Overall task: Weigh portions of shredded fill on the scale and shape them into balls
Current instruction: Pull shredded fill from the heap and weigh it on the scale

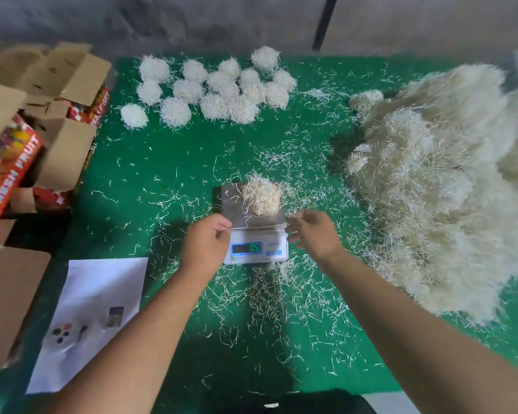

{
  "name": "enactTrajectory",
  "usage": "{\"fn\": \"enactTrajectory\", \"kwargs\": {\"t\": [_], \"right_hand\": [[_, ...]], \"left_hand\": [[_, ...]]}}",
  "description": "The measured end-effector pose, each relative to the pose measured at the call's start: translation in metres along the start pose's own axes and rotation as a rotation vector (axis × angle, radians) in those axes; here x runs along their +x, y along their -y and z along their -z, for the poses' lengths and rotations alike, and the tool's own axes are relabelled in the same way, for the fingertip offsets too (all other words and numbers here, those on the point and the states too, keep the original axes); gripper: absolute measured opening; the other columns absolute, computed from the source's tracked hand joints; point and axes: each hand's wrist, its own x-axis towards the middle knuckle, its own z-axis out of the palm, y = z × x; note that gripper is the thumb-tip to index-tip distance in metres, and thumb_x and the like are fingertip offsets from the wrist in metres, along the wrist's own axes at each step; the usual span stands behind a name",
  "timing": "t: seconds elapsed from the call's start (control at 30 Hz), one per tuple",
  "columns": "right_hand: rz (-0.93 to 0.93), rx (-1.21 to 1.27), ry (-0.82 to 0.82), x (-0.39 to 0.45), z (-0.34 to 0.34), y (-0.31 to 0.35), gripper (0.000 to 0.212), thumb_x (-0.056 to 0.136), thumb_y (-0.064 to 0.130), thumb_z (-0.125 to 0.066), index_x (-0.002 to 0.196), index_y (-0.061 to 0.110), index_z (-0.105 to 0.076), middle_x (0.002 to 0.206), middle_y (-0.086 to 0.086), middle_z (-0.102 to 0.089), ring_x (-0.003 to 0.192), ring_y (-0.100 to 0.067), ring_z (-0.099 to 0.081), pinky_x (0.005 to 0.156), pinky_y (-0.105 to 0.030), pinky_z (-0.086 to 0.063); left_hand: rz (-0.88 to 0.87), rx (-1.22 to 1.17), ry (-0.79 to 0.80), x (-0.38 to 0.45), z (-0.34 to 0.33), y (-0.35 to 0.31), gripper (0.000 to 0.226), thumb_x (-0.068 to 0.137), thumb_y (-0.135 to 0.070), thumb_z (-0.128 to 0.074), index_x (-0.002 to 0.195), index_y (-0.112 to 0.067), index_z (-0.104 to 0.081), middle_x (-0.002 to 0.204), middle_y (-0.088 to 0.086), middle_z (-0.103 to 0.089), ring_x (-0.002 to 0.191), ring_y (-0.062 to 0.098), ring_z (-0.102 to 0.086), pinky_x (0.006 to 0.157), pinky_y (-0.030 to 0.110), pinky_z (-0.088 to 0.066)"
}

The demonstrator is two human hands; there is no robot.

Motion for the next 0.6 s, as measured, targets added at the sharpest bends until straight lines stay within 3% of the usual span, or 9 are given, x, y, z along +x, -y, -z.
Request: {"fn": "enactTrajectory", "kwargs": {"t": [0.13, 0.2, 0.4, 0.5, 0.6], "right_hand": [[-0.009, -0.032, 0.007, -0.009, -0.001, -0.003, 0.017, 0.108, 0.021, -0.058, 0.102, 0.009, -0.068, 0.098, -0.005, -0.078, 0.089, -0.023, -0.076, 0.082, -0.041, -0.063], [-0.013, -0.033, 0.001, -0.010, -0.002, -0.002, 0.017, 0.108, 0.021, -0.058, 0.103, 0.009, -0.068, 0.097, -0.004, -0.078, 0.090, -0.024, -0.077, 0.085, -0.044, -0.063], [0.006, -0.030, 0.007, -0.009, -0.006, 0.001, 0.014, 0.108, 0.020, -0.057, 0.101, 0.014, -0.068, 0.097, -0.001, -0.077, 0.086, -0.016, -0.075, 0.063, -0.017, -0.054], [-0.004, -0.038, 0.013, -0.005, -0.007, -0.002, 0.015, 0.108, 0.020, -0.057, 0.101, 0.012, -0.069, 0.097, -0.002, -0.077, 0.087, -0.017, -0.075, 0.060, -0.014, -0.053], [-0.022, -0.032, 0.021, 0.001, -0.005, -0.008, 0.017, 0.108, 0.020, -0.057, 0.102, 0.010, -0.069, 0.097, -0.003, -0.078, 0.088, -0.019, -0.075, 0.061, -0.014, -0.055]], "left_hand": [[0.020, 0.009, 0.005, -0.011, 0.005, 0.008, 0.021, 0.095, -0.004, -0.067, 0.108, -0.018, -0.075, 0.100, -0.007, -0.074, 0.086, -0.006, -0.062, 0.073, 0.008, -0.043], [0.027, 0.000, 0.006, -0.015, 0.007, 0.011, 0.022, 0.095, -0.003, -0.067, 0.108, -0.018, -0.076, 0.100, -0.007, -0.075, 0.086, -0.003, -0.063, 0.073, 0.008, -0.044], [0.060, -0.035, -0.004, -0.016, 0.011, 0.015, 0.022, 0.095, -0.005, -0.067, 0.107, -0.022, -0.075, 0.099, -0.011, -0.073, 0.089, -0.003, -0.064, 0.079, 0.021, -0.051], [0.064, -0.019, 0.000, -0.013, 0.008, 0.019, 0.021, 0.095, -0.008, -0.068, 0.107, -0.025, -0.074, 0.098, -0.014, -0.072, 0.089, -0.006, -0.062, 0.081, 0.025, -0.055], [0.058, -0.017, -0.002, -0.003, 0.001, 0.018, 0.034, 0.092, -0.020, -0.077, 0.124, -0.025, -0.067, 0.115, -0.010, -0.067, 0.102, 0.007, -0.066, 0.088, 0.029, -0.054]]}}
